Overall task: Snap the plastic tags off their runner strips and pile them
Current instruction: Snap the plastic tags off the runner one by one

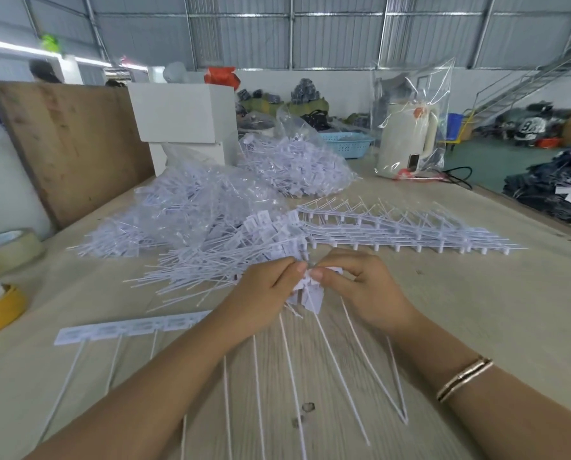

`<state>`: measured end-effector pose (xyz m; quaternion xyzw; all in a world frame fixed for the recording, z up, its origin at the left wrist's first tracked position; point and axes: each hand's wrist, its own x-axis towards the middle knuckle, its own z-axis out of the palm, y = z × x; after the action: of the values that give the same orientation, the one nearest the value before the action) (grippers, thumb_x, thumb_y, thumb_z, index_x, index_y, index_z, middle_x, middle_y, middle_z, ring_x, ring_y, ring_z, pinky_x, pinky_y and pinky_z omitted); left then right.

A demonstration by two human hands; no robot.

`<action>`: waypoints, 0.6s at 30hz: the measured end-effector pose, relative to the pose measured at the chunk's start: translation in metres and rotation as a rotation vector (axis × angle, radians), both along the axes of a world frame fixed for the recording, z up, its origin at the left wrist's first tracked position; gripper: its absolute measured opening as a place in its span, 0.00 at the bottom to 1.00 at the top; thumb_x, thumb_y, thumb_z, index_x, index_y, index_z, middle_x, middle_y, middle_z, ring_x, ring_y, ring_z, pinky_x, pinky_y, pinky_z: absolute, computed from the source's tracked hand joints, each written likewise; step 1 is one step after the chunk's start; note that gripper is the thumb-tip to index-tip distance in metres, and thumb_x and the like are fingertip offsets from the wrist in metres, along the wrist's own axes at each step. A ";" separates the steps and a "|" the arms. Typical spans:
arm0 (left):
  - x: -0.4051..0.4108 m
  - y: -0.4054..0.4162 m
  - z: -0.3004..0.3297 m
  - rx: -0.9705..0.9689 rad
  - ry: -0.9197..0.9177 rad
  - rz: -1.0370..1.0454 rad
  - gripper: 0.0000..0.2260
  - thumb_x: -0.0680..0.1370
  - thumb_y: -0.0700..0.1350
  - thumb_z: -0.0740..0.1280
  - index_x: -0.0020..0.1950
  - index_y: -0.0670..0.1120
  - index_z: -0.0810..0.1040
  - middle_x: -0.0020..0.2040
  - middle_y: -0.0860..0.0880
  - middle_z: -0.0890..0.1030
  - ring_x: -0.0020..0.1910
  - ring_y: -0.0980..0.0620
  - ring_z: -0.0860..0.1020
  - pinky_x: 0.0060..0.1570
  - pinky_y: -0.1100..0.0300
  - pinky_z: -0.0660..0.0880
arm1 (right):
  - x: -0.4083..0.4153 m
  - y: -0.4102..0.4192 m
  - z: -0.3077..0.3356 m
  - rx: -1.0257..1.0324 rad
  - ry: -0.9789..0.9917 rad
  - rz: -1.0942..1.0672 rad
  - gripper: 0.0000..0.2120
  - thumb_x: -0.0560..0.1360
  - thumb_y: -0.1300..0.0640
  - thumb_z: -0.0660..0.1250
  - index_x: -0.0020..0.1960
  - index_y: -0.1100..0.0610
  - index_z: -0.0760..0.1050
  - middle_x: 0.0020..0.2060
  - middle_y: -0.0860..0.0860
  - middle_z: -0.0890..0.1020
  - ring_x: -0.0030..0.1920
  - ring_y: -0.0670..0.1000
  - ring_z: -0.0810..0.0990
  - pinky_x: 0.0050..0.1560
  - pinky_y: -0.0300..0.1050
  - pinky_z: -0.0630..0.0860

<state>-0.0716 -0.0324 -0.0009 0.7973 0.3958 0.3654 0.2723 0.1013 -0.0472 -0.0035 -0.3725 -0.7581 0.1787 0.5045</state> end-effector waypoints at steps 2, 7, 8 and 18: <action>0.004 -0.002 -0.002 -0.047 -0.033 -0.001 0.15 0.81 0.48 0.57 0.41 0.42 0.76 0.35 0.45 0.75 0.36 0.54 0.75 0.48 0.48 0.74 | 0.001 -0.001 -0.001 0.057 -0.014 0.008 0.05 0.73 0.65 0.68 0.43 0.62 0.83 0.33 0.60 0.81 0.35 0.56 0.77 0.39 0.47 0.72; 0.003 0.000 -0.001 -0.127 -0.208 0.002 0.17 0.82 0.51 0.54 0.32 0.50 0.64 0.25 0.57 0.68 0.27 0.60 0.66 0.33 0.65 0.64 | 0.008 0.000 0.009 -0.006 0.374 -0.151 0.08 0.74 0.60 0.67 0.39 0.51 0.81 0.33 0.45 0.82 0.36 0.40 0.78 0.40 0.31 0.72; 0.001 0.001 -0.002 -0.097 -0.185 -0.003 0.17 0.82 0.50 0.54 0.32 0.50 0.63 0.25 0.57 0.67 0.27 0.59 0.66 0.33 0.65 0.64 | 0.014 0.000 0.013 -0.051 0.412 -0.182 0.10 0.75 0.60 0.67 0.38 0.49 0.81 0.32 0.43 0.82 0.35 0.38 0.78 0.40 0.29 0.71; -0.010 0.000 -0.004 0.084 0.320 -0.037 0.07 0.78 0.40 0.58 0.44 0.49 0.72 0.35 0.51 0.76 0.32 0.54 0.71 0.35 0.55 0.65 | 0.054 0.022 -0.004 -0.552 -0.426 -0.270 0.04 0.75 0.51 0.67 0.43 0.46 0.80 0.48 0.47 0.75 0.50 0.48 0.74 0.53 0.40 0.65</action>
<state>-0.0813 -0.0324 -0.0053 0.8632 0.4035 0.2450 0.1791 0.1550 -0.0250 -0.0076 -0.6200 -0.7133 0.2269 0.2350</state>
